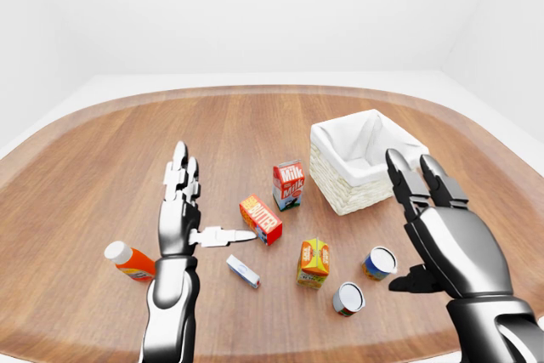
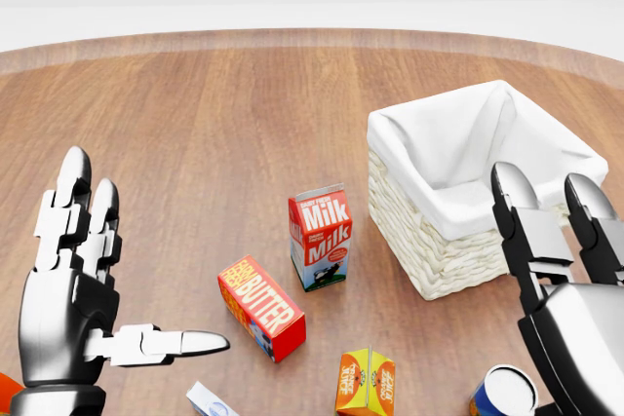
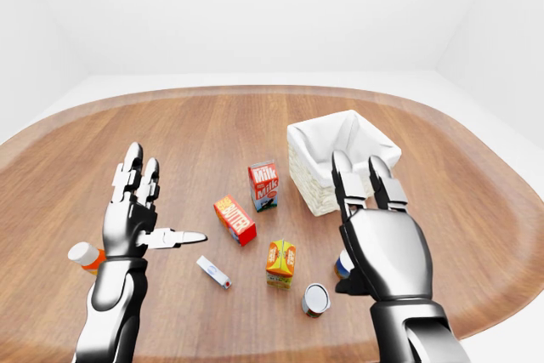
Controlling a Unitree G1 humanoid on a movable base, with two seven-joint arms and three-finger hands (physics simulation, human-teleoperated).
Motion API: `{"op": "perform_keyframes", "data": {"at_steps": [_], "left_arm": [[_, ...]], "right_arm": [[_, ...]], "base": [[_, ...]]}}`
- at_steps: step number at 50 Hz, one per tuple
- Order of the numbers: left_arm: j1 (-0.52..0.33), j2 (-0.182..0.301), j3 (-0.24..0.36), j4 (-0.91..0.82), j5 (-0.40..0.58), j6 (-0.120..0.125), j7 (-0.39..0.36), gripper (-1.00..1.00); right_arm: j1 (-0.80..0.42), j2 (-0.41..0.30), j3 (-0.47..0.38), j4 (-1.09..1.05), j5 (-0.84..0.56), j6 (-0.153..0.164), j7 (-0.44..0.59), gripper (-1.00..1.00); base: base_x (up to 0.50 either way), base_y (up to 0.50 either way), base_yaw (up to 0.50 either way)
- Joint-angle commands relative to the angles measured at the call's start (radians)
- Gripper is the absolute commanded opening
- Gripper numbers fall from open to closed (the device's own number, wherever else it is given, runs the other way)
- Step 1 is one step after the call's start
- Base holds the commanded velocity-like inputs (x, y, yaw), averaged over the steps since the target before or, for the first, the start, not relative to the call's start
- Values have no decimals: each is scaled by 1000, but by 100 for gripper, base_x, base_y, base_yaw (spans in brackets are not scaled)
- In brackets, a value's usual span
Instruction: Pick up the alphabet soup and the tomato sauce, and put them in the basket.
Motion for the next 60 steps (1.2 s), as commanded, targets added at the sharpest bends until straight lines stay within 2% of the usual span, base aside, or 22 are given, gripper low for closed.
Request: {"op": "perform_keyframes", "data": {"at_steps": [1,16,40,60], "left_arm": [[-5,2,7,-6,8,0,6,100],[-9,2,6,9,10,0,6,100],[-9,3,7,4,10,0,5,100],[-6,2,3,-11,14,0,7,100]], "right_arm": [[75,-8,-32,3,11,-10,0,100],[133,-37,-102,211,68,-47,0,100],[134,-48,-164,357,101,-47,0,100],[142,-59,-172,450,125,-47,-63,100]], "base": [[0,0,0],[0,0,0],[0,0,0],[0,0,0]]}}
